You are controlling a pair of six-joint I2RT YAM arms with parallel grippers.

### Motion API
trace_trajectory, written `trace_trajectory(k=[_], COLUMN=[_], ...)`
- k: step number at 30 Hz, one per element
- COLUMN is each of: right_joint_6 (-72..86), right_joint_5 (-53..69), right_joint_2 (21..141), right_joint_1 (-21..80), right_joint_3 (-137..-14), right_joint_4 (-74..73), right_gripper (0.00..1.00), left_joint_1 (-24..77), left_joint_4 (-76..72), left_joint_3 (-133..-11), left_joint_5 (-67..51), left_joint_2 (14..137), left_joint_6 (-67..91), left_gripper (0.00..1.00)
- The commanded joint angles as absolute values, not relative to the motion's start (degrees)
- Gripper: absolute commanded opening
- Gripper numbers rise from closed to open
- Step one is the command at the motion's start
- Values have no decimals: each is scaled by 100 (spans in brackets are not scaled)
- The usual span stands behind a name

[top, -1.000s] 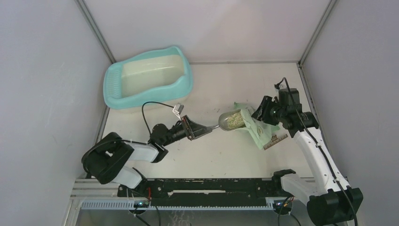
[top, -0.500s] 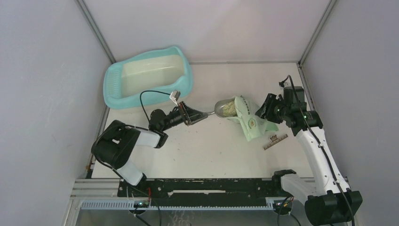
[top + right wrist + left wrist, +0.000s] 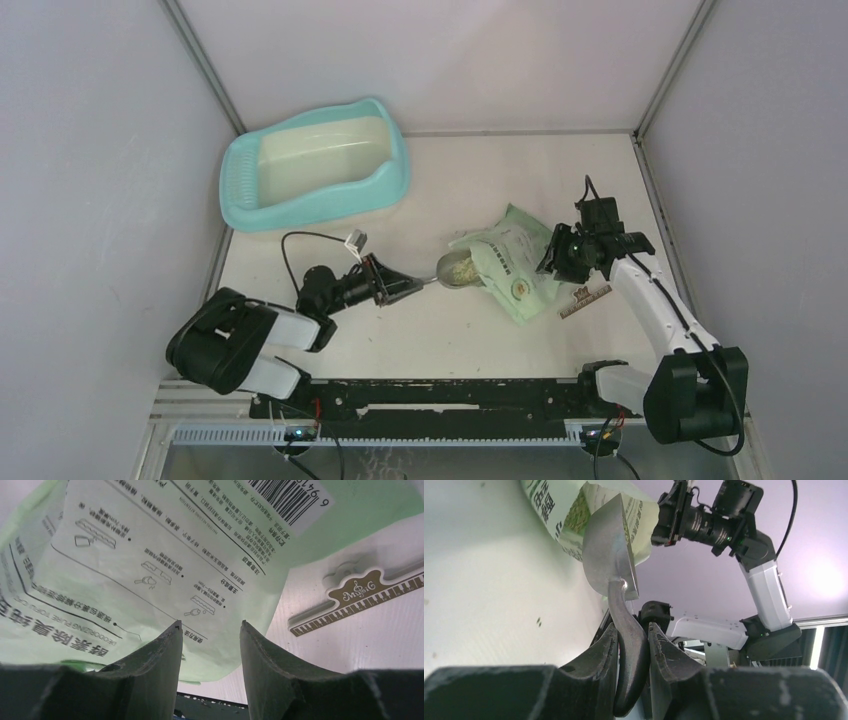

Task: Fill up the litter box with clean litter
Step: 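Scoop the cat litter from the cat litter bag.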

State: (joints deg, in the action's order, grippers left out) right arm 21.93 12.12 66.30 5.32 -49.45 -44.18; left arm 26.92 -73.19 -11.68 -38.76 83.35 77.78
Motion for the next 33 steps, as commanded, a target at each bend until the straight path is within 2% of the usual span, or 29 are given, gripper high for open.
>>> trace_trajectory(k=[1, 8, 12, 17, 23, 26, 33], right_joint_6=[2386, 2400, 2377, 2375, 2408, 2421, 2438], right_joint_5=[1253, 1301, 1318, 1377, 1454, 1459, 1492], right_joint_2=[6675, 6630, 6548, 6429, 6360, 6338, 6342], right_joint_1=[510, 511, 510, 514, 523, 536, 556], right_joint_3=[-4992, -4987, -4992, -4992, -5008, -5018, -5053], right_joint_4=[-3860, -3815, -3863, -3854, -3866, -3860, -3854], right_gripper=[53, 54, 54, 54, 54, 54, 54], left_joint_1=[2681, 2681, 2661, 2453, 1703, 1203, 936], left_joint_4=[-7433, -7578, -7380, -6343, -3403, -2482, -2259], left_joint_3=[-662, -43, 358, 510, 190, 66, 192], left_joint_5=[-3833, -3496, -3372, -3331, -3672, -4008, -4227], left_joint_2=[7798, 7531, 6974, 5887, 3829, 3112, 2751], left_joint_6=[7552, 7709, 7643, 7418, 6694, 6557, 6667], left_gripper=[16, 16, 16, 16, 17, 17, 17])
